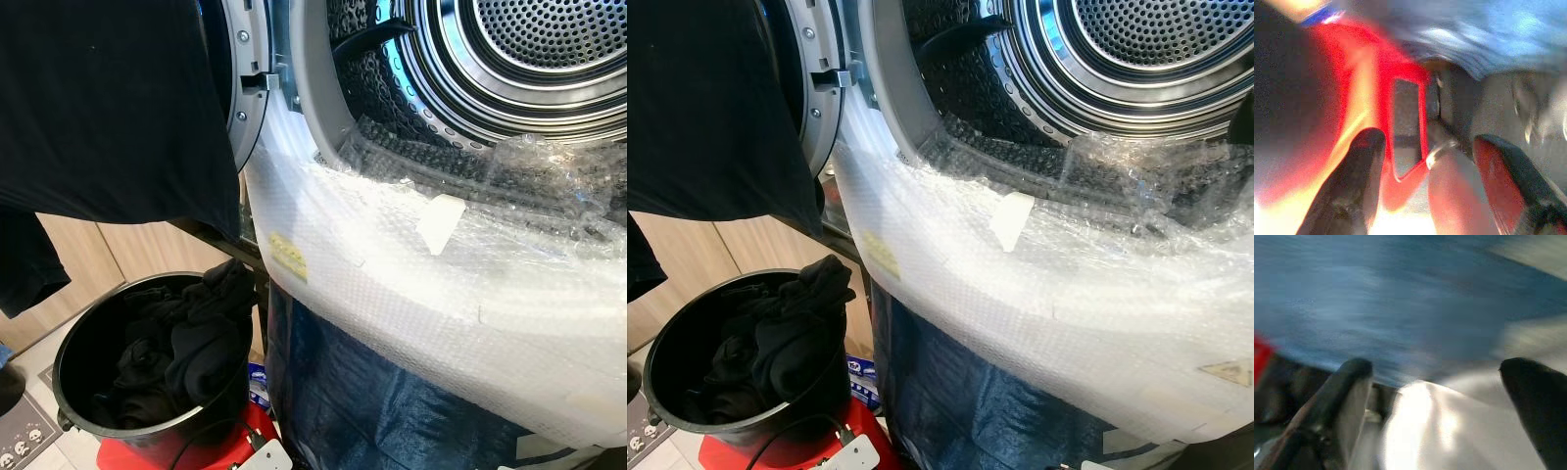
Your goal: Clothes washing
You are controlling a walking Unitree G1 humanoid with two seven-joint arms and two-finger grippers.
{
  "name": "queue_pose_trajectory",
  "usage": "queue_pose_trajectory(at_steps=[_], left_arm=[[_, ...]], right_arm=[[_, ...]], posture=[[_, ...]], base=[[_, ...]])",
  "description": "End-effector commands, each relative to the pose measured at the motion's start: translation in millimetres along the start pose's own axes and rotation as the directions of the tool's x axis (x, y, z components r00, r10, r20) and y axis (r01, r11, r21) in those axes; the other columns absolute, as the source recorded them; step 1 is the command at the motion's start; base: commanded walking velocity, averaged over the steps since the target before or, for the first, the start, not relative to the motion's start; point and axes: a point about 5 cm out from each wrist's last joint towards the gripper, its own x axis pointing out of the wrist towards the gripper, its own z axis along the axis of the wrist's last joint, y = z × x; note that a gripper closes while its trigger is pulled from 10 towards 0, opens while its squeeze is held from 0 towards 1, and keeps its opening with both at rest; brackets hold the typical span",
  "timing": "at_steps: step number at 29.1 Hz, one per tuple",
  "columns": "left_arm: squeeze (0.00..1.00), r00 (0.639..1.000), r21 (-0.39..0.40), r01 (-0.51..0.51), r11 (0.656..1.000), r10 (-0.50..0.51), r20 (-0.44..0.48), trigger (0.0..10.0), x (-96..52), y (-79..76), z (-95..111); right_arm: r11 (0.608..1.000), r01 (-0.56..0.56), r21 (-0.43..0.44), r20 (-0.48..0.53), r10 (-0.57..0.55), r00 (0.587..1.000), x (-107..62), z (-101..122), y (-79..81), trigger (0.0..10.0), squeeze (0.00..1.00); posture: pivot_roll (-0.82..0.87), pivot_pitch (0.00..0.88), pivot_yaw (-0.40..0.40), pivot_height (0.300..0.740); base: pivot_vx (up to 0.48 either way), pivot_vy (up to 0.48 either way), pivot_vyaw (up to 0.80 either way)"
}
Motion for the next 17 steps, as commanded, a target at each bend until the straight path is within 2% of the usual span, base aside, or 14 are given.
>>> queue_pose_trajectory(at_steps=[1, 7, 10, 13, 17], left_arm=[[0.00, 0.999, -0.093, -0.036, 0.995, 0.034, -0.026, 10.0, -2.0, 5.3, -11.4], [0.00, 0.999, -0.049, 0.047, 0.998, -0.048, -0.013, 10.0, -0.7, -9.3, -8.4], [0.00, 0.994, -0.011, 0.105, 0.994, -0.105, 0.021, 10.0, -0.1, -19.0, -2.4], [0.00, 0.992, 0.002, 0.115, 0.993, -0.115, 0.044, 10.0, 0.7, -22.7, 4.1], [0.00, 0.988, 0.068, 0.109, 0.992, -0.116, 0.105, 10.0, 1.4, -23.9, 17.8]], right_arm=[[0.997, -0.050, -0.053, 0.022, 0.051, 0.998, 0.4, 4.2, 6.4, 10.0, 0.00], [0.997, -0.040, -0.063, 0.027, 0.042, 0.999, 0.6, 5.6, 4.4, 10.0, 0.00], [0.995, -0.046, -0.088, 0.030, 0.049, 0.998, 0.5, 5.8, 4.0, 10.0, 0.00], [0.994, -0.048, -0.100, 0.032, 0.051, 0.998, 0.5, 6.0, 3.8, 10.0, 0.00], [0.993, -0.049, -0.110, 0.028, 0.053, 0.998, 0.1, 3.5, 4.8, 10.0, 0.00]], posture=[[0.05, 0.085, -0.064, 0.740], [0.04, 0.085, -0.067, 0.740], [0.04, 0.085, -0.067, 0.740], [0.04, 0.084, -0.067, 0.740], [0.04, 0.085, -0.050, 0.740]], base=[[0.000, 0.000, 0.00], [0.000, 0.000, 0.00], [0.000, 0.000, 0.00], [0.000, 0.000, 0.00], [0.000, 0.000, 0.00]])
